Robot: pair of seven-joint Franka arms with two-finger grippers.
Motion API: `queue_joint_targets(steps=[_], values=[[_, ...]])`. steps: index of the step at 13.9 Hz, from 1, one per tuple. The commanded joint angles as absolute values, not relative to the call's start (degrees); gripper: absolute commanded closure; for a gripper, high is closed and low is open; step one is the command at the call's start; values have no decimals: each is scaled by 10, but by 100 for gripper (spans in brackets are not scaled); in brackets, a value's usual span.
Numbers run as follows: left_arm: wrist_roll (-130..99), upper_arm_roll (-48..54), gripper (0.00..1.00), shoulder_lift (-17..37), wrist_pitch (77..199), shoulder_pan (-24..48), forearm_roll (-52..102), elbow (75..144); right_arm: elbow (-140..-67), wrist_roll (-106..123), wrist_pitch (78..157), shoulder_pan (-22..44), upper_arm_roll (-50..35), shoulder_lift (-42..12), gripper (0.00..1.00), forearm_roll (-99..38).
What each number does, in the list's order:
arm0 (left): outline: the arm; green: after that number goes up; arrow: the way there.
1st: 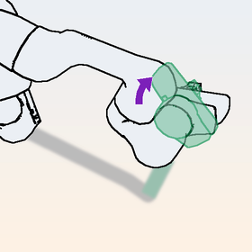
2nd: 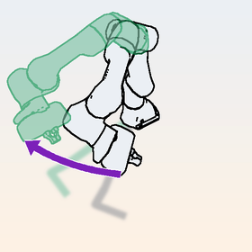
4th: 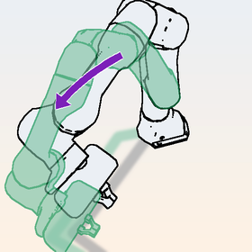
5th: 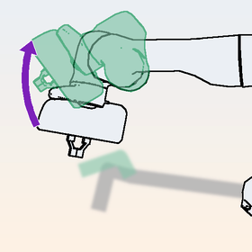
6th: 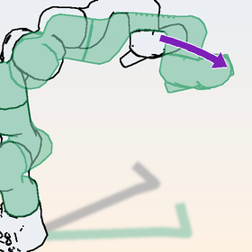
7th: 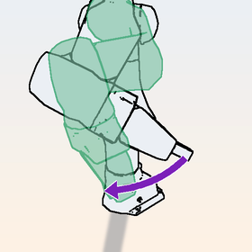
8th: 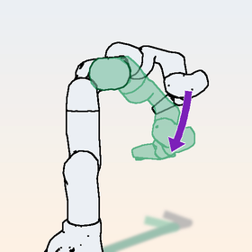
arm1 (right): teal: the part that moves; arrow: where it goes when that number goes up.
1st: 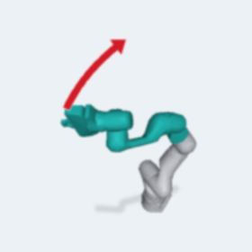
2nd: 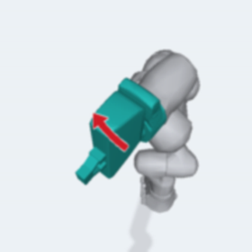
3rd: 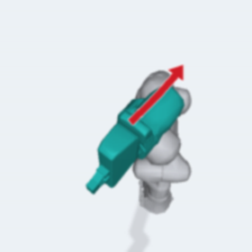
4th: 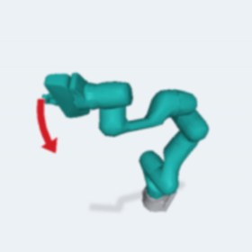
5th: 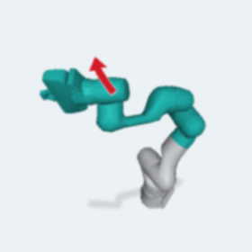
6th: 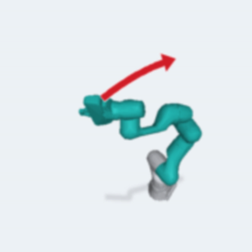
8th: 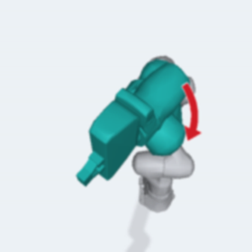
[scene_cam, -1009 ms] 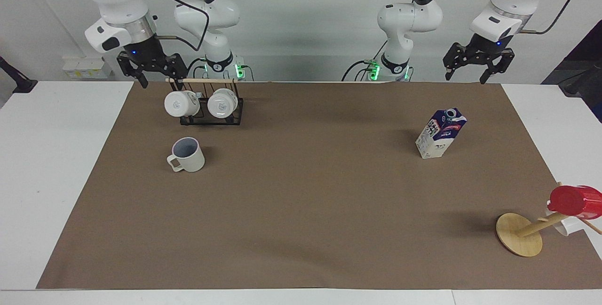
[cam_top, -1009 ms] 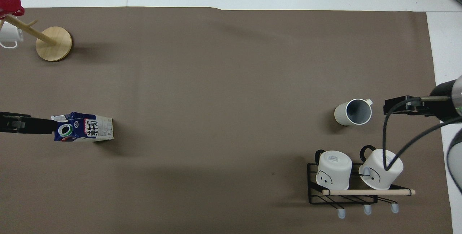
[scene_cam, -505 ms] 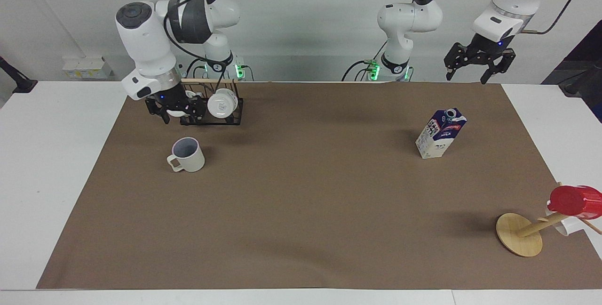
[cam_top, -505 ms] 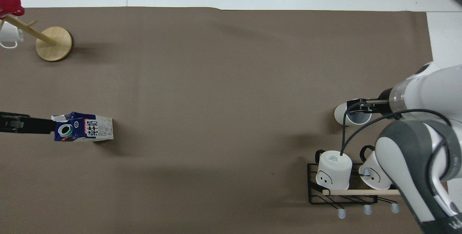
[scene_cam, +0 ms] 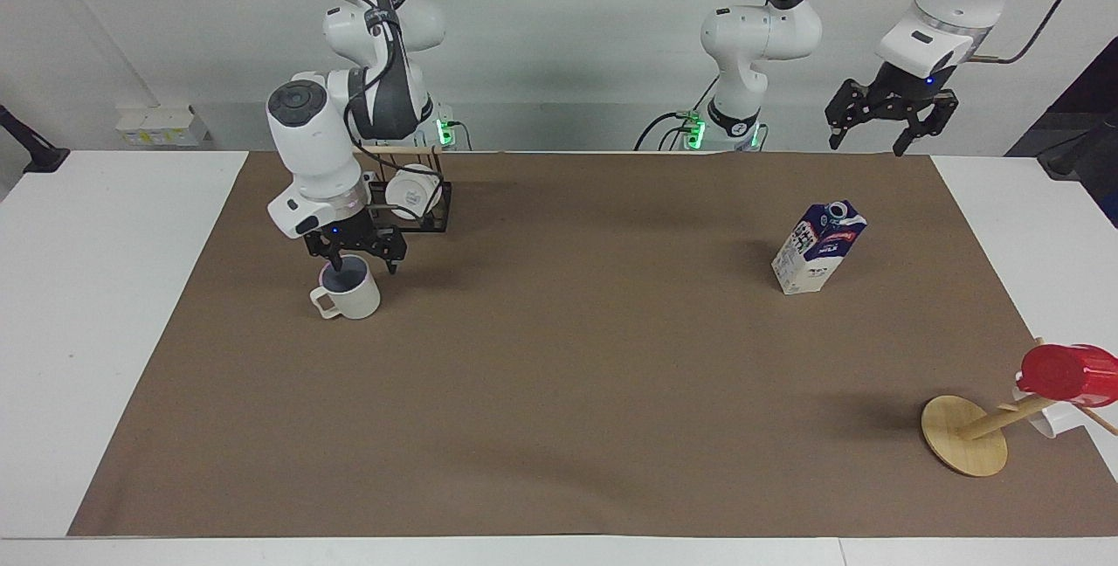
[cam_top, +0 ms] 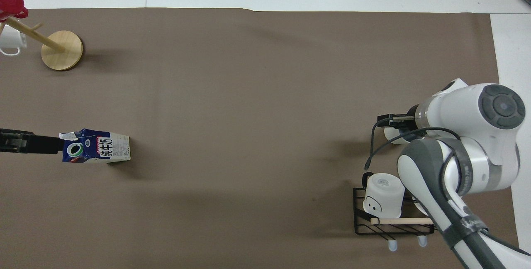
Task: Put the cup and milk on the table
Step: 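Reach the right gripper down to the standalone white mug's rim, then grasp the white mug with the right gripper and lift it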
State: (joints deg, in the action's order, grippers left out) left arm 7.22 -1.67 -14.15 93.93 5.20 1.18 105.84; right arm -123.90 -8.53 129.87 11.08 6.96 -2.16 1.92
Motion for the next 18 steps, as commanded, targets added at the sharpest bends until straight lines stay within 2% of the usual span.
queue_joint_targets(steps=[1,8,9,12,13,18], values=[[72,-25,0,-138,929,62,1,1048,-1255,-86,1338,107,67,-37,0,25],[72,-28,0,-139,927,62,1,1049,-1271,-52,1386,98,67,-59,0,25],[72,-28,0,-139,927,62,1,1049,-1272,-52,1386,98,67,-59,18,25],[72,-26,0,-139,927,62,1,1048,-1272,-59,1383,98,67,-59,82,25],[72,-27,0,-139,927,62,1,1049,-1272,-61,1381,98,67,-59,100,25],[73,-28,0,-139,930,62,1,1048,-1261,-77,1379,92,67,-64,100,25]])
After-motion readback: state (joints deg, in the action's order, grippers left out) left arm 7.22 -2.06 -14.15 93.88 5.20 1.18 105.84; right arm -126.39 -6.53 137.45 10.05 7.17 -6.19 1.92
